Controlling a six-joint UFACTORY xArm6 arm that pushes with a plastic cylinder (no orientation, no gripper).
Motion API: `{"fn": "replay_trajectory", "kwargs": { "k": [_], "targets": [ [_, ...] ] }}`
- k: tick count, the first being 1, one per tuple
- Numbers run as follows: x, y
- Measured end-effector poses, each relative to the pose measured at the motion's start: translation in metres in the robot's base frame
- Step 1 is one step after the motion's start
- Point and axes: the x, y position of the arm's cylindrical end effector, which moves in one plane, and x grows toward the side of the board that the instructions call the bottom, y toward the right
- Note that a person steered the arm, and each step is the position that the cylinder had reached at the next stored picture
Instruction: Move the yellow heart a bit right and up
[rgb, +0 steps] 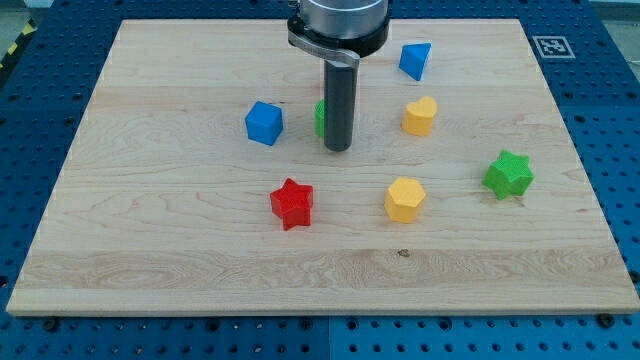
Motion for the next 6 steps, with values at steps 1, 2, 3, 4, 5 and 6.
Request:
{"fn": "replay_trajectory", "kwargs": {
  "k": [1, 2, 3, 4, 5, 6],
  "targets": [
    [0.0, 0.009],
    [-0.004, 0.045],
    [-0.019, 0.073],
    [-0.029, 0.088],
    [-0.031, 0.109],
    [-0.034, 0.129]
  ]
}}
